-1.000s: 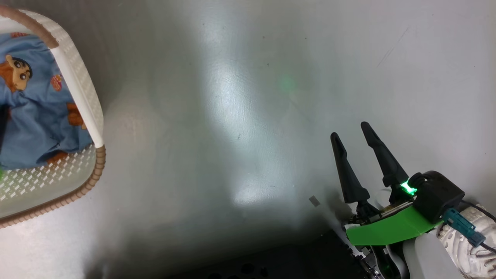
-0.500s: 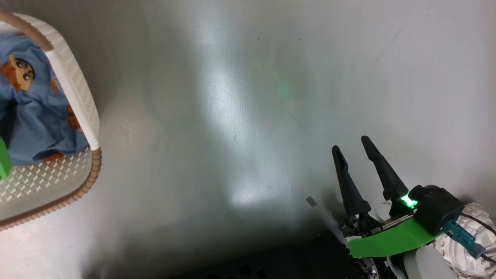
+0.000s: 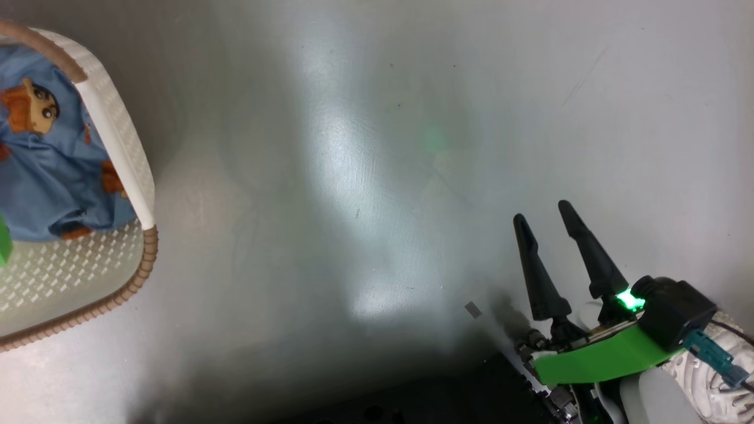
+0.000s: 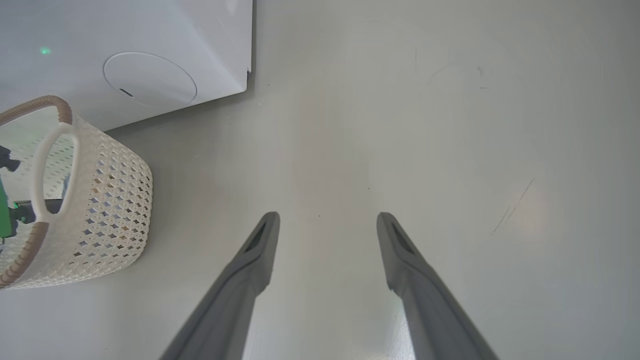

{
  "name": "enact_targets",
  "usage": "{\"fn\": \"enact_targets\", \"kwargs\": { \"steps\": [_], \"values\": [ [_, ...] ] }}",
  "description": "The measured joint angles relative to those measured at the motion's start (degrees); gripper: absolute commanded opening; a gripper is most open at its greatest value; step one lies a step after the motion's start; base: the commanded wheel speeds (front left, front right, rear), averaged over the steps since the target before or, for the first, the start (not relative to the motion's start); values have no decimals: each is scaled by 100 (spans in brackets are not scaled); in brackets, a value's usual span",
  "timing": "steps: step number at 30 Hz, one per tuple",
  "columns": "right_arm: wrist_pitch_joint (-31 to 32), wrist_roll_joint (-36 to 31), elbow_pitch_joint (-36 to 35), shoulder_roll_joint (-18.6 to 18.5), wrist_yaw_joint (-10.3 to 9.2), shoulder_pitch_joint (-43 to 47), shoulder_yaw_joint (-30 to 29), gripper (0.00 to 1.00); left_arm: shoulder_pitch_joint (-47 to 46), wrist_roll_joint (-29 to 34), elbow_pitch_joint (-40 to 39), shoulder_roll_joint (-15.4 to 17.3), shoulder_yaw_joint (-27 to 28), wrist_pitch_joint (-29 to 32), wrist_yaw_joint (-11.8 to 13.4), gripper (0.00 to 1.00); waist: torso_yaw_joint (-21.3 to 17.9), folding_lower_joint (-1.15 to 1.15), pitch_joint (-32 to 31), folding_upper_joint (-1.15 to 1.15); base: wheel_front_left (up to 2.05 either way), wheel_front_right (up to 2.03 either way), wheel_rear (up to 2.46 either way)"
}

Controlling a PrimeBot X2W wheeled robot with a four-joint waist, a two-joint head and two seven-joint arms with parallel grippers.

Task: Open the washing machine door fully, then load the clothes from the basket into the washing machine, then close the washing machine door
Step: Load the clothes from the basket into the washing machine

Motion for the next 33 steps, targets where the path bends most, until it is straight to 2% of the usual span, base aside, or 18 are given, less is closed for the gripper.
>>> {"fn": "enact_targets", "kwargs": {
  "steps": [6, 12, 19, 33],
  "values": [
    [0, 4, -11, -1, 0, -327, -58, 100, 5, -90, -172, 55, 202, -157, 0, 0, 56, 0, -58, 0, 0, 0, 0],
    [0, 4, -11, -3, 0, -626, -111, 100, 45, 186, -601, 73, 1129, -174, 0, 0, 180, 0, -95, 0, 0, 0, 0],
    [0, 3, 59, -10, 0, -810, -136, 100, 606, 742, -940, 44, 2187, -174, 0, 0, 251, 0, -243, 0, 0, 0, 0],
    [0, -115, 293, -16, 0, -931, -265, 100, 1724, 1497, -1359, -438, 3616, -174, 0, 0, 436, 0, -821, 0, 0, 0, 0]
  ]
}}
